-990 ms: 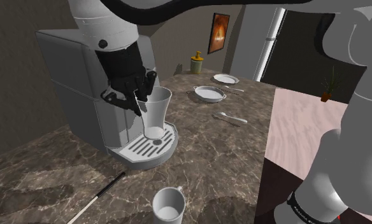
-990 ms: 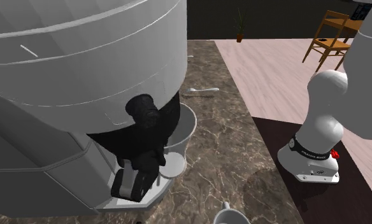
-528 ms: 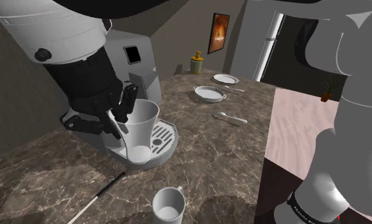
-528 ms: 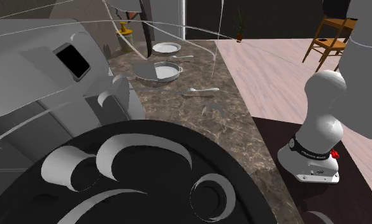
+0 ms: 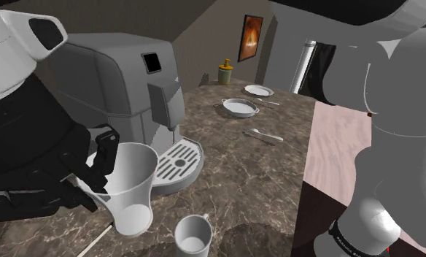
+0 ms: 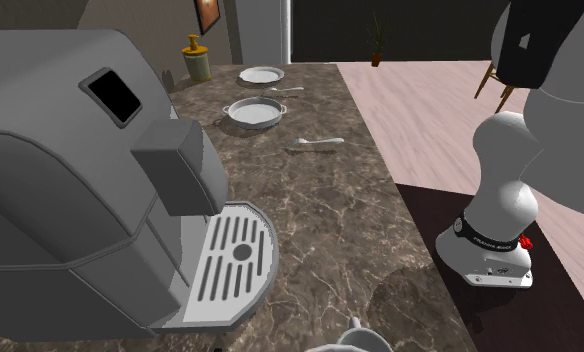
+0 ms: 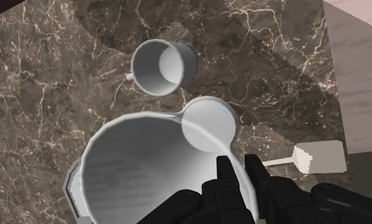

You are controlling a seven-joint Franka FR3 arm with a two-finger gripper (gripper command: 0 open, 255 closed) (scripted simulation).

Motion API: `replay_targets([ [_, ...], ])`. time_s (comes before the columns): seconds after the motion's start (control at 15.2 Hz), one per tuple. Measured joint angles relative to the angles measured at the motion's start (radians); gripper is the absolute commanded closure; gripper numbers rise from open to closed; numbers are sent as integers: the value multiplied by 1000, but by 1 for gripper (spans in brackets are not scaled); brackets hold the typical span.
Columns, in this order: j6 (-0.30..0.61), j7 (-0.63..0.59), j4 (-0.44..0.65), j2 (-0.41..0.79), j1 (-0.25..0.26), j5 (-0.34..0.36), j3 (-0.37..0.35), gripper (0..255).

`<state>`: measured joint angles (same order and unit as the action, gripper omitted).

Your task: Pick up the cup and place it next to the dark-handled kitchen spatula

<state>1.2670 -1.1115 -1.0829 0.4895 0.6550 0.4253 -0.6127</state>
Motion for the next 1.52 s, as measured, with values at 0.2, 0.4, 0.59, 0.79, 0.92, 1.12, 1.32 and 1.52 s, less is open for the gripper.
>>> replay_targets([
  [0.2, 32, -14, -37, -1, -5, -4, -2, 255],
  [0.4, 76, -25, -91, -8, -17, -10, -4, 255],
  [0.59, 123, -34, -150, -20, -32, -16, -5, 255],
  [0.79, 161, -42, -195, -24, -42, -19, -6, 255],
  [0.92, 191, -46, -227, -25, -50, -20, -5, 255],
  [1.12, 235, -55, -279, -31, -61, -22, -6, 255],
  [1.32, 275, -64, -318, -29, -66, -21, -4, 255],
  [1.52, 310, -72, -353, -26, -71, -18, -3, 255],
])
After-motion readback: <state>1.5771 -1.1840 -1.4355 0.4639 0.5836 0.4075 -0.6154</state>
